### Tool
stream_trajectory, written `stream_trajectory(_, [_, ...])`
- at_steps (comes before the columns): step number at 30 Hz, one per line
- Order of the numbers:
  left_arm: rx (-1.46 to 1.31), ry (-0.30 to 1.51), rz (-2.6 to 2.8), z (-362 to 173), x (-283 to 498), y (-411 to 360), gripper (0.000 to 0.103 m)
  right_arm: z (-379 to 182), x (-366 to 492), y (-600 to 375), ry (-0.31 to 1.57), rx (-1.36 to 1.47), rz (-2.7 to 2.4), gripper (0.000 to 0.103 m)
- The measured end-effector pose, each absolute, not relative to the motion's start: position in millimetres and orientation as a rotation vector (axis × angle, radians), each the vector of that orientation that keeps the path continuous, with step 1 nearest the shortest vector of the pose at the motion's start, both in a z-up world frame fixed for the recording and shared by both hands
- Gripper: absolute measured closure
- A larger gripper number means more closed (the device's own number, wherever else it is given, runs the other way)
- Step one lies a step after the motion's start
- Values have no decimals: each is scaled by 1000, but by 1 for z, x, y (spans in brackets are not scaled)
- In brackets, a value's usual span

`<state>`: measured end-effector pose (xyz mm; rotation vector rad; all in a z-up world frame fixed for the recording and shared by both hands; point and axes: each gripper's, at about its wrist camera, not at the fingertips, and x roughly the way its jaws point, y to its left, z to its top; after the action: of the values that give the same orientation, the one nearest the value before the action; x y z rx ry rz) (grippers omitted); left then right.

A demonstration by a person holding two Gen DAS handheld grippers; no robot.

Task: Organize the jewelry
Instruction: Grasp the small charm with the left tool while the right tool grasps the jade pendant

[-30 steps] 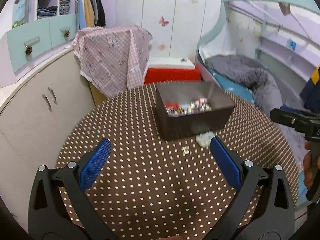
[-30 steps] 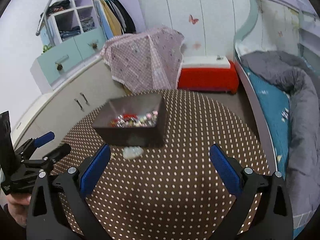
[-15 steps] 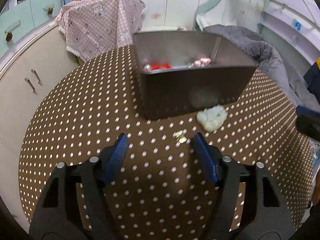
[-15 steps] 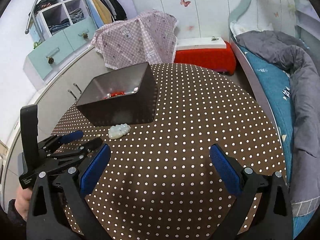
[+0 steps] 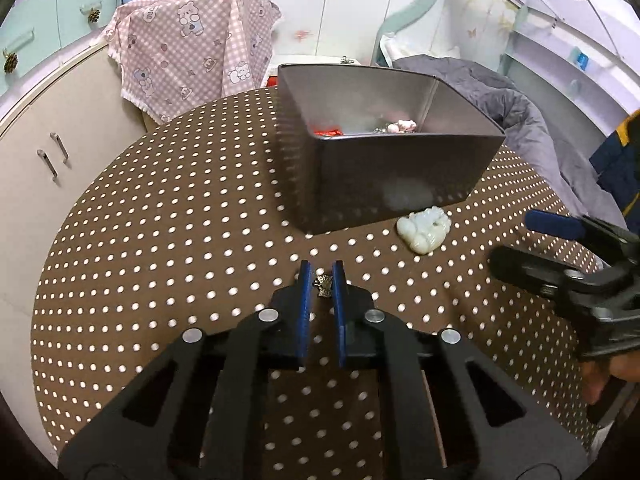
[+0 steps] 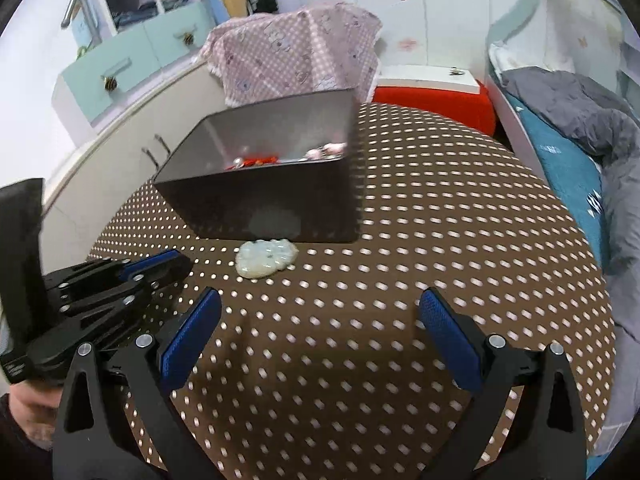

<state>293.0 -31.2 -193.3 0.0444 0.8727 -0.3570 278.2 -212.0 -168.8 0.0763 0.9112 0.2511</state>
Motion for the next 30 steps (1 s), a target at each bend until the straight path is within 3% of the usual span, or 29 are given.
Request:
stream_trajectory(3, [61,873,-361,-193,292,-31,88,-173,286,-200,915,53,256,8])
stream_trajectory(5, [62,870,-368,-193,289,-31,69,-175,291,-193,912,31,254,9])
stream_trajectory(8, [33,872,-347,-193,290,-22,55,-181,298,-192,922,26,242,17])
stream_trajectory(9, [24,865,-342,-192,288,-19,38,-182,299,-190,916,13,238,17])
stream_trajectory(10, [25,856,-325,-191,286,-17,34,-183,300,-186,914,-4,240,17])
stream_trajectory(14, [24,868,-334,-193,287,-14,34,-186,300,-167,915,-111,229,24])
stream_trajectory(16, [38,872,-329,-194,289,-17,34,-184,299,-164,899,-126,240,49])
stream_trajectory(18, [62,873,-330,-194,290,-21,34,-183,295,-164,890,-138,249,62])
stream_trajectory(21, [91,876,-352,-195,292,-30,37,-183,287,-175,895,-106,250,63])
stream_trajectory(26, [86,872,-375,-194,293,-32,71,-182,269,-197,896,-56,230,63])
stream_trajectory(28, [78,874,-409,-194,291,-32,95,-181,262,-204,897,-42,220,63])
stream_trajectory(30, [83,870,-433,-193,288,-32,95,-180,255,-213,897,-24,219,63])
